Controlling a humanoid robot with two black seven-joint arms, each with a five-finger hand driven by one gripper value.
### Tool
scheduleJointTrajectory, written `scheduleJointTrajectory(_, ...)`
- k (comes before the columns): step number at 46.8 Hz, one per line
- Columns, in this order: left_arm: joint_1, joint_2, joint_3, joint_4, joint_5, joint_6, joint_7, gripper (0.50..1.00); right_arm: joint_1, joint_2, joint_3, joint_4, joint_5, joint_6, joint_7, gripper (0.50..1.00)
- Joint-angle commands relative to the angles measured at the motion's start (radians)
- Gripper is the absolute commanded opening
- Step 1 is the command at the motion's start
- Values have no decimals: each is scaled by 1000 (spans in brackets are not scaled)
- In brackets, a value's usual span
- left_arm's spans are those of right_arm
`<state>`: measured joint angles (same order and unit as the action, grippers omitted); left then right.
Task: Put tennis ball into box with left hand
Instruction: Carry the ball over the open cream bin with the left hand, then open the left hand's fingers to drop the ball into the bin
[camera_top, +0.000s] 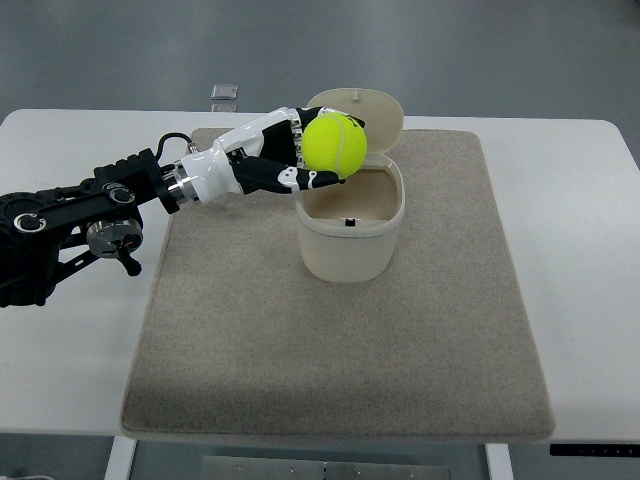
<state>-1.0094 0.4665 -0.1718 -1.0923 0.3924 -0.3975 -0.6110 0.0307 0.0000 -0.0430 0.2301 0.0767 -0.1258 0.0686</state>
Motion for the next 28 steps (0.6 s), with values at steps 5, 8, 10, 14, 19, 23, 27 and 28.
scheduleJointTrajectory(5, 0, 0, -2, 0, -1, 25, 0, 500, 0, 0, 0, 0, 0, 0, 0, 901)
scheduleJointTrajectory(8, 0, 0, 0, -1, -1, 26, 0, 500, 0, 0, 0, 0, 0, 0, 0, 903)
scheduleJointTrajectory(10, 0, 0, -2, -1, -1, 26, 0, 500, 0, 0, 0, 0, 0, 0, 0, 903)
scheduleJointTrajectory(14, 0, 0, 0, -3, -1, 26, 0, 500, 0, 0, 0, 0, 0, 0, 0, 901)
scheduleJointTrajectory(19, 0, -2, 0, -4, -1, 26, 0, 500, 0, 0, 0, 0, 0, 0, -1, 901)
scheduleJointTrajectory(23, 2, -2, 0, -3, -1, 26, 0, 500, 0, 0, 0, 0, 0, 0, 0, 901)
scheduleJointTrajectory(27, 2, -2, 0, -4, -1, 26, 0, 503, 0, 0, 0, 0, 0, 0, 0, 901)
scheduleJointTrajectory(28, 2, -2, 0, -4, -1, 26, 0, 503, 0, 0, 0, 0, 0, 0, -1, 901)
